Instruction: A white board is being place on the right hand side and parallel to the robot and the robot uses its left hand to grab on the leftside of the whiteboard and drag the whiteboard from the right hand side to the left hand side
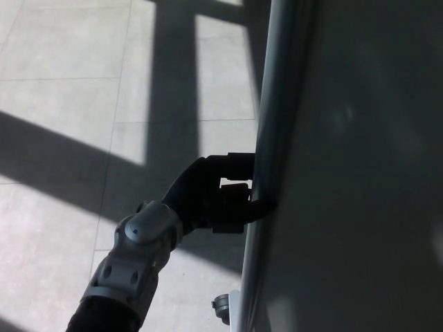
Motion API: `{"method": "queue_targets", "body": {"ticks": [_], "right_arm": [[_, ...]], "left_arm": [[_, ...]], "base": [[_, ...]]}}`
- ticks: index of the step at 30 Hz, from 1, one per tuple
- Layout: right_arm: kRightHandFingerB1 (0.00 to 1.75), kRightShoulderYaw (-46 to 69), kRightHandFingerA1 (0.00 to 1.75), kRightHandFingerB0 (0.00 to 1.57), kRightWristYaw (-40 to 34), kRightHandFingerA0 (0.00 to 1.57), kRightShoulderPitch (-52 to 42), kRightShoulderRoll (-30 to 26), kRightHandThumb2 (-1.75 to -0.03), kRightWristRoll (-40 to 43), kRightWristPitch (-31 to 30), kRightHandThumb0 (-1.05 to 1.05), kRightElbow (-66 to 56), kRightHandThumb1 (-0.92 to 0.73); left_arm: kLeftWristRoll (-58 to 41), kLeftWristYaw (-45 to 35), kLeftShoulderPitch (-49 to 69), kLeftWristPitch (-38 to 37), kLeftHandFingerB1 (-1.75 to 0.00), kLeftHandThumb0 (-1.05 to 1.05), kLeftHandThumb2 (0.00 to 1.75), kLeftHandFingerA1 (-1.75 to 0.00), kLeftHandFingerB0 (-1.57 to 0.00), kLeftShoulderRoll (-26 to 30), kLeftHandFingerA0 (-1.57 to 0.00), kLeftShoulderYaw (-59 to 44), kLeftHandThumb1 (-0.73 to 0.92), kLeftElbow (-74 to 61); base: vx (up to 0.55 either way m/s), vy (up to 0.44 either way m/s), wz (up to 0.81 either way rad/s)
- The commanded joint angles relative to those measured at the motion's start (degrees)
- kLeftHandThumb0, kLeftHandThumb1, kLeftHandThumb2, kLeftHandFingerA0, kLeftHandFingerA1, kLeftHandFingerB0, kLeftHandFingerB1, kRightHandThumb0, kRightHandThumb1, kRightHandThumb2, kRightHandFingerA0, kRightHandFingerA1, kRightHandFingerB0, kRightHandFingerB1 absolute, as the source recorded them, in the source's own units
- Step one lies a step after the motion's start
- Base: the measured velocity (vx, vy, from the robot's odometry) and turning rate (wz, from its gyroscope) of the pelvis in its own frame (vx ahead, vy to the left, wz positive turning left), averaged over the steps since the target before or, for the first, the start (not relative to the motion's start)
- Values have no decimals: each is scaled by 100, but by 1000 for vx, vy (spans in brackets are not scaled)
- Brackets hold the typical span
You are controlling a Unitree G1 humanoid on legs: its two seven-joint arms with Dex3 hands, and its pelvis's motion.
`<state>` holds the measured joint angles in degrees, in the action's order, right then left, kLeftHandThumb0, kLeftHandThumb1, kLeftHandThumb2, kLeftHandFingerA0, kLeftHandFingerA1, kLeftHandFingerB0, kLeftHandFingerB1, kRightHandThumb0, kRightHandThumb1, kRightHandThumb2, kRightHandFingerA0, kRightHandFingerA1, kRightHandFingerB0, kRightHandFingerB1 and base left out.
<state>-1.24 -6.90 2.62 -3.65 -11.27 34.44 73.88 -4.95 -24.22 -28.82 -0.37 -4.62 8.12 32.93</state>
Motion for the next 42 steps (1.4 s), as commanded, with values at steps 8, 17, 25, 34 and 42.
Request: {"method": "queue_targets", "body": {"ticks": [8,17,25,34,42], "right_arm": [[84,17,93,42,36,100,-17,-52,-68,41,-19,-47,30,-80],[84,-40,93,41,-32,98,2,-71,-72,-42,-2,-46,36,-79],[87,-72,95,43,-9,108,13,-106,-72,-72,-28,-44,38,-78],[86,-110,96,44,-73,114,7,-132,-68,-102,-68,-45,46,-80],[85,-169,93,43,-88,114,-19,-151,-68,-148,-115,-49,68,-81]], "left_arm": [[232,79,209,-584,-62,-8,61,-91,-86,328,-105,-72,74,80],[27,-47,216,34,-62,-11,60,-90,-88,978,-107,-404,70,-266],[-138,-422,172,-342,-62,-14,61,-93,-88,1587,-108,-806,72,-41],[-72,-589,352,-484,-61,-10,61,-91,-85,2194,-109,-1143,73,-81],[-454,-847,670,55,-61,-9,60,-93,-83,2421,-105,-1515,70,-262]], "base": [[0,0,0],[0,0,-1],[0,0,0],[0,0,0],[0,0,0]]}}
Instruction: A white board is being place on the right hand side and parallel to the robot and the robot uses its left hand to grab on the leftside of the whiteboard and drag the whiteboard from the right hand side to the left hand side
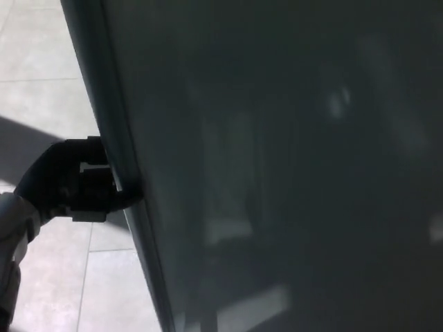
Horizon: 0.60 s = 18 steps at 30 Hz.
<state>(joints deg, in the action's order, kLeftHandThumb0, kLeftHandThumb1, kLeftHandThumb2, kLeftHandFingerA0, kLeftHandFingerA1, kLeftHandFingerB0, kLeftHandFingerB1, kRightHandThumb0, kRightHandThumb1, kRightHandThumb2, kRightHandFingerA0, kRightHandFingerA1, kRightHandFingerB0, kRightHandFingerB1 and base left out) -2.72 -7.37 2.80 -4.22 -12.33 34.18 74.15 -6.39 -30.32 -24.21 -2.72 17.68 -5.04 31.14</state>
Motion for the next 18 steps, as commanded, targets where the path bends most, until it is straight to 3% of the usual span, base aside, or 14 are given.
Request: {"method": "queue_targets", "body": {"ticks": [1,2,3,4,6,7,9,11,14,18], "right_arm": [[85,-25,93,43,-55,114,-38,-93,-68,-46,-74,-49,38,-81],[84,-28,100,44,-49,128,-31,-93,-70,-44,-101,-52,39,-79],[77,-19,107,46,-31,123,-36,-92,-102,-28,-104,-51,41,-62],[85,-18,97,45,-31,121,-44,-90,-69,-26,-97,-49,42,-80],[83,-55,94,45,-77,122,-59,-100,-70,-72,-71,-50,44,-80],[82,-57,92,43,-70,106,-60,-100,-68,-71,-77,-50,44,-80],[84,-44,90,43,-46,105,-68,-90,-69,-52,-74,-47,35,-80],[84,-12,90,45,-28,94,-66,-83,-69,-22,-82,-47,37,-80],[84,-8,92,45,-37,104,-72,-79,-68,-28,-58,-47,35,-80],[83,-20,91,45,-23,100,-59,-66,-69,-42,-84,-47,38,-79]], "left_arm": [[-334,-328,252,222,-61,-9,60,-93,-83,252,-105,-240,70,-75],[-435,-453,265,212,-62,-8,61,-95,-83,293,-103,-318,71,2],[-526,-535,274,298,-62,-8,61,-95,-84,314,-102,-382,72,34],[-596,-578,293,402,-62,-8,60,-95,-86,336,-102,-447,70,42],[-693,-725,371,470,-61,-8,62,-95,-86,474,-96,-587,70,91],[-706,-769,386,452,-62,-8,63,-92,-86,514,-98,-616,69,119],[-785,-908,409,428,-63,-8,63,-91,-86,616,-98,-729,68,226],[-833,-1016,423,392,-66,-7,68,-97,-86,752,-99,-840,68,347],[-727,-943,494,255,-67,-7,66,-102,-85,1066,-96,-994,69,482],[-745,-955,558,171,-67,-7,66,-98,-85,1327,-96,-1164,69,575]], "base": [[0,0,0],[0,0,0],[0,0,0],[0,0,0],[0,0,0],[0,0,0],[0,0,0],[0,0,0],[0,0,0],[0,0,0]]}}
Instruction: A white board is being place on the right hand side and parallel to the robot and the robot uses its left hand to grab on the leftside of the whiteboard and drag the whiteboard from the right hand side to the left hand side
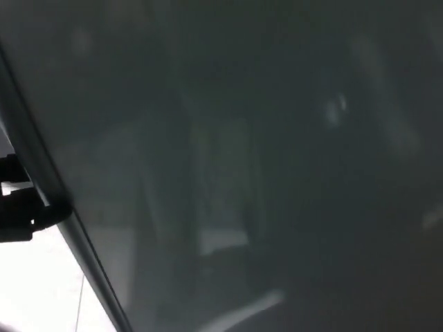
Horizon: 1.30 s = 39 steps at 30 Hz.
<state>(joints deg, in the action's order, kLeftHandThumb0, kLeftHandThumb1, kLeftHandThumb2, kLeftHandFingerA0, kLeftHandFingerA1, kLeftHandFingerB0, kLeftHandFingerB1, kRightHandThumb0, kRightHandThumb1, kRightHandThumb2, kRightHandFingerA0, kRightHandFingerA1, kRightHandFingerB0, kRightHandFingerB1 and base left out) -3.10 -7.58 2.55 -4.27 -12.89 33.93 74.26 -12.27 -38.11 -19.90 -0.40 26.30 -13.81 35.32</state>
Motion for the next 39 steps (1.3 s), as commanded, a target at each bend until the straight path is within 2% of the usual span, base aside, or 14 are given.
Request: {"method": "queue_targets", "body": {"ticks": [1,3,6,9,10,13,15,17,18,20,21,24,28,39], "right_arm": [[84,-5,107,47,-44,126,-25,-66,-68,-16,-92,-47,31,-80],[84,-3,102,49,-79,135,-23,-59,-68,-21,-94,-48,29,-78],[86,-39,95,49,-133,114,-37,-69,-69,-69,-69,-48,33,-78],[86,-63,98,49,-158,128,-19,-65,-70,-79,-106,-49,37,-77],[86,-21,97,49,-85,112,-29,-56,-70,-20,-57,-48,38,-77],[85,-37,101,48,-106,127,-25,-63,-69,-49,-76,-47,42,-77],[86,-71,98,47,-112,124,-66,-53,-70,-71,-99,-47,44,-78],[87,-52,96,48,-94,110,-66,-41,-70,-36,-91,-46,41,-78],[87,-51,93,47,-79,110,-67,-43,-71,-31,-79,-48,35,-78],[87,-36,92,46,-41,105,-69,-42,-71,-10,-72,-48,34,-78],[89,-45,93,47,-76,108,-63,-43,-71,-27,-53,-47,34,-76],[87,-34,96,48,-99,124,-68,-40,-70,-22,-61,-46,35,-76],[87,8,95,47,-41,119,-78,-24,-69,28,-50,-49,33,-76],[87,-1,92,46,-53,108,-97,-21,-68,12,-76,-49,24,-78]], "left_arm": [[-211,-161,143,103,-68,-7,67,-102,-81,623,-93,-409,70,144],[-224,-85,162,221,-67,-7,66,-100,-83,717,-94,-503,70,92],[-216,-154,150,124,-66,-5,64,-99,-80,1012,-90,-696,73,314],[-204,-266,51,99,-65,-4,62,-96,-77,1255,-85,-796,77,642],[-146,-203,43,-17,-64,-4,62,-93,-76,1316,-85,-817,74,732],[-44,225,73,-59,-45,-1,59,-61,-54,1400,-73,-939,72,857],[73,217,142,-141,-30,-21,60,-42,-18,1530,-32,-922,56,987],[157,249,158,-301,-29,-27,59,-39,-13,1612,-26,-886,52,1095],[223,251,189,-413,-47,-20,92,-48,0,1683,-5,-843,46,1141],[247,244,177,-542,-47,-23,91,-49,0,1739,-5,-804,42,1261],[256,168,171,-849,-23,-31,57,-35,-8,1795,-14,-806,51,1476],[260,143,84,-983,-26,-42,66,-40,-2,1863,-12,-759,46,1738],[152,-89,43,-865,-20,-45,71,-32,0,1953,0,-778,32,1955],[61,-505,67,-968,-3,-59,69,-21,0,2032,0,-748,36,2278]], "base": [[0,0,0],[0,0,0],[0,0,0],[0,0,0],[0,0,0],[0,0,0],[0,0,0],[0,0,3],[0,0,0],[0,0,0],[0,0,0],[0,0,0],[0,0,0],[0,0,0]]}}
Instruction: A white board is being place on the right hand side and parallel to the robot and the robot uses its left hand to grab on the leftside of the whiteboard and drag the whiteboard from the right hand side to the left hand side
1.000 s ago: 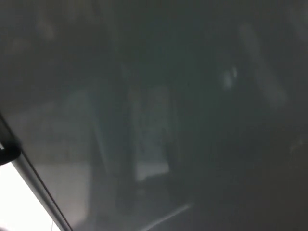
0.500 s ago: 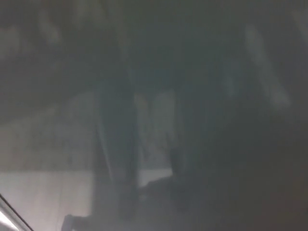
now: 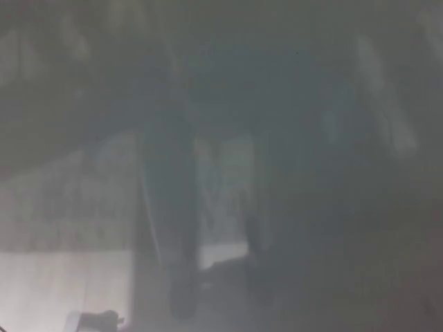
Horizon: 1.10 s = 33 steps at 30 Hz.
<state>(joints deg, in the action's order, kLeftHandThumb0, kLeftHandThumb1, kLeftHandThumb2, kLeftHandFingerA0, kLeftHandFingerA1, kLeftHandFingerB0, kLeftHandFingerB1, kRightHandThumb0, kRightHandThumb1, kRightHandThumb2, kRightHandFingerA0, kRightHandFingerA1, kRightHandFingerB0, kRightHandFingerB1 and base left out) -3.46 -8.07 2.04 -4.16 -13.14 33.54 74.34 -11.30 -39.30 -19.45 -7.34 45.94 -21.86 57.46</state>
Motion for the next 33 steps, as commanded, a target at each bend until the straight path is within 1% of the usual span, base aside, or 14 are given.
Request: {"method": "queue_targets", "body": {"ticks": [1,5,7,9,19,22,24,25,26,27,28,30,31,33], "right_arm": [[89,37,94,47,-15,107,-47,-32,-70,32,7,-49,21,-76],[87,35,94,45,19,101,-32,-21,-70,29,-48,-47,21,-77],[87,29,97,46,-2,118,-31,-23,-70,18,-52,-49,19,-77],[88,17,94,45,4,101,-33,-28,-70,7,-41,-49,17,-77],[88,38,92,46,41,95,-154,-27,-71,13,2,-47,30,-78],[84,47,94,46,10,103,-173,14,-71,22,-11,-44,53,-78],[84,61,93,44,63,98,-197,28,-71,43,-9,-45,61,-79],[83,81,93,45,86,96,-200,35,-71,65,-6,-45,63,-78],[83,108,93,45,111,96,-201,44,-71,96,-3,-45,65,-78],[85,77,95,45,89,98,-236,48,-69,59,20,-47,64,-79],[87,64,95,46,80,103,-239,43,-72,42,26,-46,60,-78],[88,9,94,46,12,104,-303,57,-73,-20,53,-46,61,-77],[89,4,95,47,5,102,-312,62,-73,-24,53,-45,62,-77],[91,12,96,48,5,99,-319,86,-74,-5,77,-43,58,-77]], "left_arm": [[-44,-439,47,-275,-1,-61,70,-19,0,70,0,68,37,59],[-105,-477,94,-294,-1,-60,69,-20,0,46,0,29,36,85],[-199,-559,127,-225,-1,-59,67,-16,0,18,0,-37,34,121],[-316,-521,223,-137,0,-62,68,-12,0,-47,0,-149,36,123],[-1079,-407,1604,178,-3,-67,72,-3,0,-949,0,-1137,47,144],[-1105,87,1888,-111,-14,-69,82,-22,0,-1374,-5,-1392,47,224],[-1053,584,1987,-220,-11,-61,61,-23,0,-1616,0,-1502,66,360],[-1119,684,2012,-229,-15,-64,88,-22,0,-1743,0,-1603,58,414],[-1220,791,2038,-246,-15,-64,88,-22,0,-1906,0,-1733,58,488],[-1330,1055,2122,-279,-16,-57,68,-24,0,-2201,-2,-1911,83,759],[-1311,1177,2157,-270,-17,-69,96,-23,0,-2321,0,-1937,69,856],[-1235,1435,2313,-297,-13,-69,98,-27,0,-2592,-1,-1946,72,1056],[-1213,1512,2337,-235,-4,-60,73,-26,0,-2660,-9,-1945,86,1114],[-1079,1807,2372,-195,-4,-60,72,-28,0,-2868,-13,-1840,88,1266]], "base": [[0,0,0],[0,0,0],[0,0,0],[0,0,0],[0,0,0],[0,0,0],[0,0,0],[0,0,0],[0,0,0],[0,0,0],[0,0,0],[0,0,0],[0,0,0],[0,0,0]]}}
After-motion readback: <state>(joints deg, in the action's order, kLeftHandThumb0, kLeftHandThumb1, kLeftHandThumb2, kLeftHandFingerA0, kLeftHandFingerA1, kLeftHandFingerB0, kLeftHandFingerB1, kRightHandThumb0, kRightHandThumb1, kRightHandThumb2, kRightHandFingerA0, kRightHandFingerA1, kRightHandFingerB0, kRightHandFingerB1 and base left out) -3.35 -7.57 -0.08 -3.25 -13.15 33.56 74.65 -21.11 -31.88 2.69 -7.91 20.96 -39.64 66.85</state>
